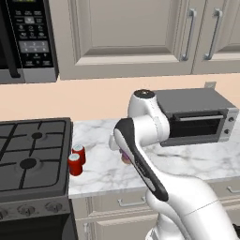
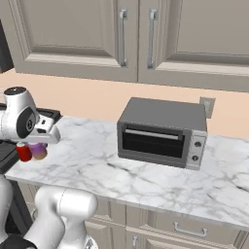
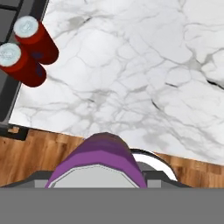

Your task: Four empty soda cans are scattered around the kitchen. Gather all the cans and cluster them next to the stove for recycling.

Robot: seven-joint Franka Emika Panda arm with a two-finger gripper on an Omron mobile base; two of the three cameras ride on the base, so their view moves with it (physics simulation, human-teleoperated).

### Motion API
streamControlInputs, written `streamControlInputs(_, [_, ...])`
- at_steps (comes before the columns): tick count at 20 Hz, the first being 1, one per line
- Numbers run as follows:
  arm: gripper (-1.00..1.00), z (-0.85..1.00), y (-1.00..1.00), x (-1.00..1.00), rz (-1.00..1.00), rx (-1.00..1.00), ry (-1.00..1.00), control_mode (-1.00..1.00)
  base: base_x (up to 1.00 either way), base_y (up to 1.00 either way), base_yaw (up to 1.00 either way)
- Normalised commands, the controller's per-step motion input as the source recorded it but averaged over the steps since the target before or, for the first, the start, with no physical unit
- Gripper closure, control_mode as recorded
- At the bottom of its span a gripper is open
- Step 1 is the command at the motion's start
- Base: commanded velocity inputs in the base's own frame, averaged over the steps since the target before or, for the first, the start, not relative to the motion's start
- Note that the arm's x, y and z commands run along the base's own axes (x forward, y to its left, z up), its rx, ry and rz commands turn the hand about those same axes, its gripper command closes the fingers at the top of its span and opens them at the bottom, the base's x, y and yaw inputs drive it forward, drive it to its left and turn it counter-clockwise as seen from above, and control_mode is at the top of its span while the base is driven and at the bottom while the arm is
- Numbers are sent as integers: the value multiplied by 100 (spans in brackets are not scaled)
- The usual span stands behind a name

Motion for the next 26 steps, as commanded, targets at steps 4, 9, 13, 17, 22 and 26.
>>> streamControlInputs(4, [100, -37, 12, 67, -10, 0, 2, -100, 0, 0, 0])
streamControlInputs(9, [100, -4, 0, 71, 0, 0, 12, -100, 0, 0, 0])
streamControlInputs(13, [100, -1, 0, 68, 13, 0, 19, -100, 0, 0, 0])
streamControlInputs(17, [100, -12, 20, 27, 10, 0, 3, -100, 0, 0, 0])
streamControlInputs(22, [100, -29, 46, 1, 6, 0, -4, -100, 0, 0, 0])
streamControlInputs(26, [100, -42, 22, -11, 2, 0, -11, -100, 0, 0, 0])
